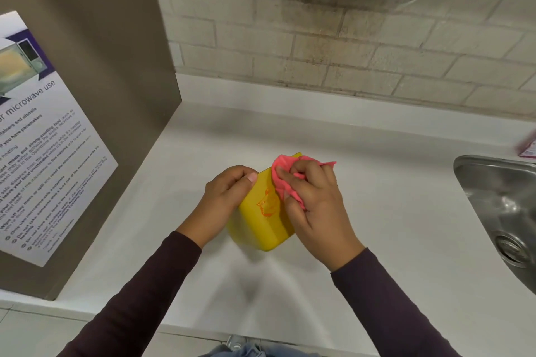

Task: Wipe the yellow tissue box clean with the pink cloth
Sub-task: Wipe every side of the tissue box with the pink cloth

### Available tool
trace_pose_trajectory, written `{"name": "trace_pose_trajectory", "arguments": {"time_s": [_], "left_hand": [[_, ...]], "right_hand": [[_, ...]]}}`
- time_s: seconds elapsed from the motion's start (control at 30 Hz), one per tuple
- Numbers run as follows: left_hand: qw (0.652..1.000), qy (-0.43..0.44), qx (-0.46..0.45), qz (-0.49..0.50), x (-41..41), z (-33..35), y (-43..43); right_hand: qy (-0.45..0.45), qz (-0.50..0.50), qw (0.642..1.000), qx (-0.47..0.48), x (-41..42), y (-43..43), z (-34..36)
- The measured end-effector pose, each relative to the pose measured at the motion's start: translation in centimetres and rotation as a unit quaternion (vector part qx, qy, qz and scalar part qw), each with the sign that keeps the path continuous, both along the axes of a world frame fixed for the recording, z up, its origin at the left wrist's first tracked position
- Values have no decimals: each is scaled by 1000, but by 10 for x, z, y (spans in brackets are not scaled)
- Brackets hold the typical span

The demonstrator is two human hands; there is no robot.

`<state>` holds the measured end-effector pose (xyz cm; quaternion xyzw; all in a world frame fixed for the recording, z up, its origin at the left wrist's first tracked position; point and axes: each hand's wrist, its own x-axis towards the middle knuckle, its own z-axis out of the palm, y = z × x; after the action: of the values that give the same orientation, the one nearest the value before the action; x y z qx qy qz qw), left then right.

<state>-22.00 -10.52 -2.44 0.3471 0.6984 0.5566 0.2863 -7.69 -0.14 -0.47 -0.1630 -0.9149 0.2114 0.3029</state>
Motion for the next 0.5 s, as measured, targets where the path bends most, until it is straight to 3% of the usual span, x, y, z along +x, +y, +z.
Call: {"name": "trace_pose_trajectory", "arguments": {"time_s": [0.27,0.5], "left_hand": [[1000,6,3,-2,-3,3,1],[1000,18,-18,-3,-1,1,0]], "right_hand": [[-39,73,996,31,23,-6,-9],[43,-42,996,-73,15,1,-10]]}}
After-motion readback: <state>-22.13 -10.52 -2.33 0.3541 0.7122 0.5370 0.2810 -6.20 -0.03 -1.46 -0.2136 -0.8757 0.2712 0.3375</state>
